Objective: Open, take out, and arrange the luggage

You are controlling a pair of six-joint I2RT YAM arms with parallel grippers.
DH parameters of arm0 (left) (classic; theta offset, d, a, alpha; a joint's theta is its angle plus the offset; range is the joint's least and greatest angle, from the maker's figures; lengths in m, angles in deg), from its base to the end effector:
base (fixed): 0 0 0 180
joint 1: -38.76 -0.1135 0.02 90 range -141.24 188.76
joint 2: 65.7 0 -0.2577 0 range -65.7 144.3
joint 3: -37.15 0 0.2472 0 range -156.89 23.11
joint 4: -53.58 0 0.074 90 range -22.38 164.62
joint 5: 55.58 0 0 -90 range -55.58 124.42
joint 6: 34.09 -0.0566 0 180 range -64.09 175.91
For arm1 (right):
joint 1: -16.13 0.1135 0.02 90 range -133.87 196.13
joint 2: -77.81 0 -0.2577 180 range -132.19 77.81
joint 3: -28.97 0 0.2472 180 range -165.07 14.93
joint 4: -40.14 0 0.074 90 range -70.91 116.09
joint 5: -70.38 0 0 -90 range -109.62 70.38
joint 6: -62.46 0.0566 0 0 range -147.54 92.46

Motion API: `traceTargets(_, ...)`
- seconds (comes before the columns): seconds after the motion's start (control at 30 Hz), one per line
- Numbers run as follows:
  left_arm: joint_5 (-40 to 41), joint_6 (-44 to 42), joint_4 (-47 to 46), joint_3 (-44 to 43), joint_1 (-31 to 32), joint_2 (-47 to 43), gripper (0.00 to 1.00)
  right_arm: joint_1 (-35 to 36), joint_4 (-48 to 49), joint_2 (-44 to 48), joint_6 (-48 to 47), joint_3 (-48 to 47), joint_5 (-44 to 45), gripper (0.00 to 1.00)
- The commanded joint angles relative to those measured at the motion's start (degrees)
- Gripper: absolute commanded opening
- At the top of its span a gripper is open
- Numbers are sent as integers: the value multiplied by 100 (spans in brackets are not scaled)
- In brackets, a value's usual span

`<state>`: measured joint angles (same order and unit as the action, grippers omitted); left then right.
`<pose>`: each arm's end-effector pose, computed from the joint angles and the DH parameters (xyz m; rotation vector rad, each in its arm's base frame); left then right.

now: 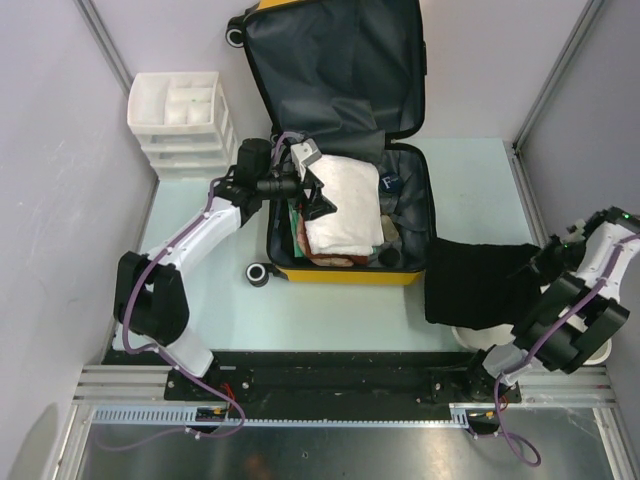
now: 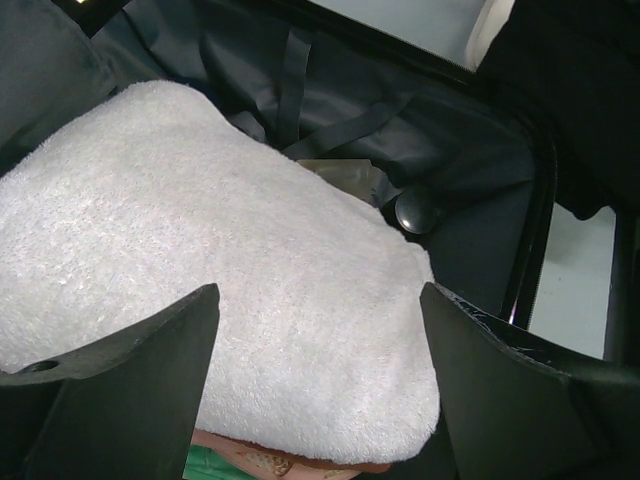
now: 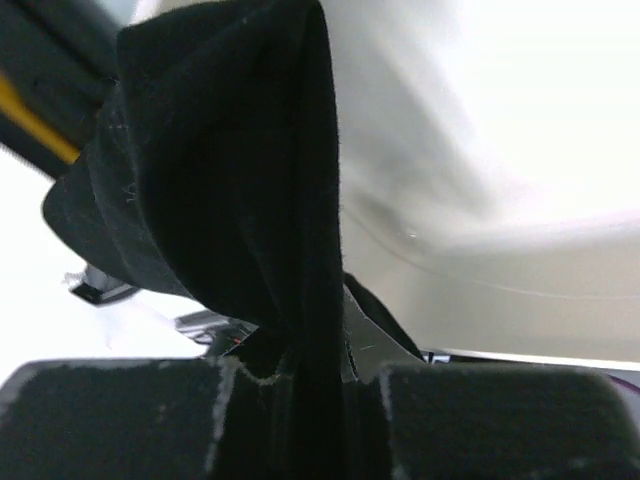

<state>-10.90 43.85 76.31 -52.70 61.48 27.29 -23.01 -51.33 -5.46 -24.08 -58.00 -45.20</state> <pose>0.3374 -0.1849 0.3077 1.0570 1.6884 -0.9132 0.2026 -0.1334 0.2604 1.0437 2.7123 0.6107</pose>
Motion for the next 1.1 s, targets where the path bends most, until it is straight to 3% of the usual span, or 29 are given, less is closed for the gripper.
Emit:
traceTargets(0.0, -12, 1, -87, -188, 31, 17, 86, -770, -168, -601, 120, -344, 247, 0)
traceTargets(0.3, -21, 98, -78, -513, 31, 298, 86, -807, 736, -1411, 33, -723, 676, 0)
traceTargets(0.43, -12, 89, -86, -540, 31, 325, 86, -341, 958, -2034, -1485, -916, 1800, 0)
traceTargets(0.6, 50, 89, -78, -487, 31, 316, 86, -630, 1432, -2036, -2077, -908, 1618, 0)
traceTargets(0.63, 41, 115, -86, -487, 31, 325, 86, -630, 1441, -2079, -2191, -908, 1661, 5)
traceTargets(0.7, 58, 133, -86, -513, 31, 351, 86, -657, 1397, -2238, -2385, -916, 1706, 53)
traceTargets(0.73, 85, 142, -95, -522, 31, 343, 86, -700, 1388, -2247, -2394, -925, 1706, 89)
traceTargets(0.77, 111, 151, -87, -531, 31, 325, 86, -727, 1397, -2160, -2394, -943, 1671, 99)
traceTargets(0.93, 217, 90, -78, -461, 31, 106, 86, -683, 994, -1817, -2894, -1408, 927, 100)
traceTargets(1.07, 348, 10, -78, -312, 22, -140, 86, -219, 1071, -1325, -3124, -1190, 432, 100)
